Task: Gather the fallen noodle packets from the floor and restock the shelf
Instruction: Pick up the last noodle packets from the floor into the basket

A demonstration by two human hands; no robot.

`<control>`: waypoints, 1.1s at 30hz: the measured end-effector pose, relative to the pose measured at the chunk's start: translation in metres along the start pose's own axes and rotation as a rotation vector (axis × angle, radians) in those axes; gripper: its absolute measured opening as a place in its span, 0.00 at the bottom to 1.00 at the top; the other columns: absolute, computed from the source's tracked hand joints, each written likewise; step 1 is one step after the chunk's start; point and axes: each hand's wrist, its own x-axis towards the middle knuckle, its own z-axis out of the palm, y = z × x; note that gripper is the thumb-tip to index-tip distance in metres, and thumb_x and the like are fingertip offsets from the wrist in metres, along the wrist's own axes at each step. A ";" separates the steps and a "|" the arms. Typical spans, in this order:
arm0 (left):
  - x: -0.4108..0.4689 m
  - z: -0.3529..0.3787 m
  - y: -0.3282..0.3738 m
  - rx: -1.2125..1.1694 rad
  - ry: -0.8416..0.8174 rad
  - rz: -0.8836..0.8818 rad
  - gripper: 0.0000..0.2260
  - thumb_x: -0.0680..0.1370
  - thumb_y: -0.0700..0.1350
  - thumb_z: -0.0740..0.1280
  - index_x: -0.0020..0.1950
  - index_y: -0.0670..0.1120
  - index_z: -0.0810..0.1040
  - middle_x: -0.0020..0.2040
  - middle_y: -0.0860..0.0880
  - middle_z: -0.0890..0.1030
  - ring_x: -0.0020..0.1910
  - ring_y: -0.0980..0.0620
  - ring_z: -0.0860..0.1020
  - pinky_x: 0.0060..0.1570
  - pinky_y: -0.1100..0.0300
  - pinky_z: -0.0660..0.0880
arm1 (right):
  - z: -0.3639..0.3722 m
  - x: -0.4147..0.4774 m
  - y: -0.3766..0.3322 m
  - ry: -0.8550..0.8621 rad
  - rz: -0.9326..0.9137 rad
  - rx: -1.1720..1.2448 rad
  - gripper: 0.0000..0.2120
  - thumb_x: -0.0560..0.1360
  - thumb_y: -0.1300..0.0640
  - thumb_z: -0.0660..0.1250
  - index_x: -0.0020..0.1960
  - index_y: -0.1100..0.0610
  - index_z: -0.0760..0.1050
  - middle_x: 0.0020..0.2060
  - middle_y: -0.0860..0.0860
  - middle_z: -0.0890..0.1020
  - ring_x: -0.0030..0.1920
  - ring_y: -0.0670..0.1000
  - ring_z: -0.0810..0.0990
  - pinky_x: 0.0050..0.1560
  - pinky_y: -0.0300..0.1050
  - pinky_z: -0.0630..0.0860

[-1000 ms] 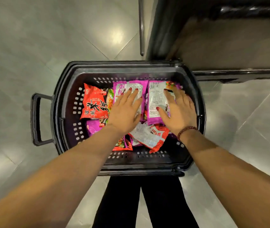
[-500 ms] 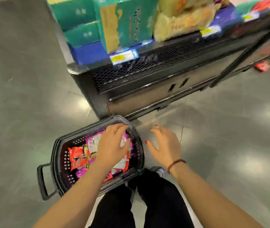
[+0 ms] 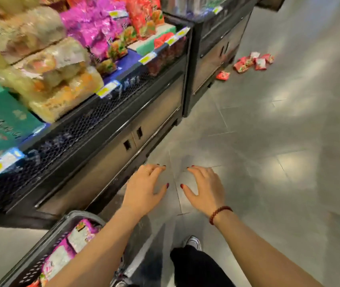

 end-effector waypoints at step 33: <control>0.665 0.048 0.122 -0.074 -0.054 0.409 0.23 0.75 0.50 0.72 0.68 0.46 0.74 0.62 0.47 0.77 0.63 0.45 0.72 0.60 0.50 0.74 | -0.164 0.436 0.355 0.293 0.446 0.001 0.21 0.74 0.48 0.68 0.65 0.52 0.73 0.61 0.46 0.76 0.61 0.51 0.71 0.60 0.44 0.67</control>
